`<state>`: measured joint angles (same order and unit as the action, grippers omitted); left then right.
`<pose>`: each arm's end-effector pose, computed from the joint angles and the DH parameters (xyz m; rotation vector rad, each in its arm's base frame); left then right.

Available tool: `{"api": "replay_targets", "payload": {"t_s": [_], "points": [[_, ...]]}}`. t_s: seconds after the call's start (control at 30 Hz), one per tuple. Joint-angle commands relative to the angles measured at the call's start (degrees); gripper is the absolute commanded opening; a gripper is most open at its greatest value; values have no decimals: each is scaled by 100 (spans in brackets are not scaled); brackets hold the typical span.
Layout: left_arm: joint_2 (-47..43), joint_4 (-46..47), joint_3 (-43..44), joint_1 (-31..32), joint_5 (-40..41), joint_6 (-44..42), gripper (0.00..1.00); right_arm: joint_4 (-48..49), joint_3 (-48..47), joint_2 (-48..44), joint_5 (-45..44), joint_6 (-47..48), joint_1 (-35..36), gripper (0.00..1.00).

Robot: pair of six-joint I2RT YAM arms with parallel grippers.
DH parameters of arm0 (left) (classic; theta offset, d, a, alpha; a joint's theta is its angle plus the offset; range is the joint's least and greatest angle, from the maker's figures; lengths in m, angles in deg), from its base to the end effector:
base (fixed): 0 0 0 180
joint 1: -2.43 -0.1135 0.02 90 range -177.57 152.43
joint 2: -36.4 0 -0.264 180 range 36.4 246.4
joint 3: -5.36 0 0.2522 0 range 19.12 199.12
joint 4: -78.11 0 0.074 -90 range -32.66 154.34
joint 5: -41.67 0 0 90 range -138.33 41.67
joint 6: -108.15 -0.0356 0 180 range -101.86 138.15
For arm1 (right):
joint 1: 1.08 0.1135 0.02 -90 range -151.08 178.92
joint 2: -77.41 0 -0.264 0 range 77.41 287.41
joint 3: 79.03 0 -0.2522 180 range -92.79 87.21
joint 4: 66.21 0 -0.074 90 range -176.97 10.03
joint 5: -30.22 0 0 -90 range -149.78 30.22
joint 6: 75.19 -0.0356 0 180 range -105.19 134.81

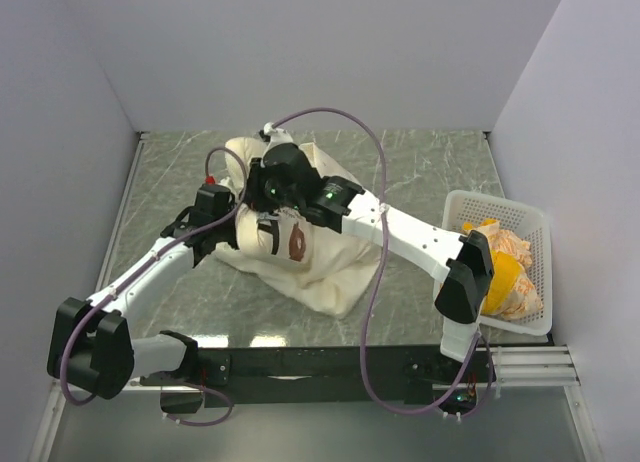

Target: Put the pillow into the pillowcase

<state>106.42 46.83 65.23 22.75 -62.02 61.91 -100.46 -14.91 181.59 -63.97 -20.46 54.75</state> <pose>0.2404 -0.0980 0.2453 -0.3627 2.3924 -0.8242 0.2452 0.3566 0.3786 -0.3232 2.0682 0.9436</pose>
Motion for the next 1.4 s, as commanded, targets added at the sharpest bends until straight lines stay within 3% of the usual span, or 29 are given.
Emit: {"api": "replay_targets", "payload": {"t_s": [0.0,0.07,0.1,0.2,0.3,0.4,0.53,0.67,0.8,1.0,1.03,1.1,1.13,1.17,1.27,1.37], "points": [[-506,504,276,34,-284,-96,1,-421,-203,-230,-152,63,147,33],[-681,442,197,8,-257,-114,1,-499,-194,-520,-240,134,147,48],[-726,460,145,7,-283,-97,1,-552,-211,-626,-293,195,130,60],[-876,530,-58,-1,-274,-79,1,-816,-282,-1074,-574,309,130,73],[-964,653,-225,-10,-309,-44,1,-842,-71,-1610,-890,380,51,79],[-1008,697,-286,-10,-344,-9,1,-983,192,-1927,-935,363,-361,80],[-1148,741,-348,-10,-353,35,1,-861,938,-2165,-373,371,-1484,77],[-1122,741,-313,-10,-415,44,1,-1596,423,-1194,-600,827,-1830,70],[-1113,776,-295,-10,-424,70,1,-1791,281,-479,-1311,1188,-1883,70],[-1087,759,-199,-10,-433,79,1,-1932,9,374,-1585,1355,-1989,69],[-1087,750,-181,-10,-432,79,1,-2011,-183,488,-1655,1373,-1997,68],[-1087,715,-111,-10,-415,79,1,-2213,-334,752,-1638,1400,-1998,50],[-1087,689,-67,-10,-389,71,1,-2240,-404,796,-1655,1391,-1997,41],[-1087,654,-15,-10,-362,53,1,-2318,-422,779,-1699,1356,-1997,24],[-1113,434,398,-10,-195,-17,1,-2459,-510,481,-1709,1330,-1997,0],[-1026,118,1161,-28,-134,-96,1,-2740,-869,33,-1290,1382,-1963,0]]}}
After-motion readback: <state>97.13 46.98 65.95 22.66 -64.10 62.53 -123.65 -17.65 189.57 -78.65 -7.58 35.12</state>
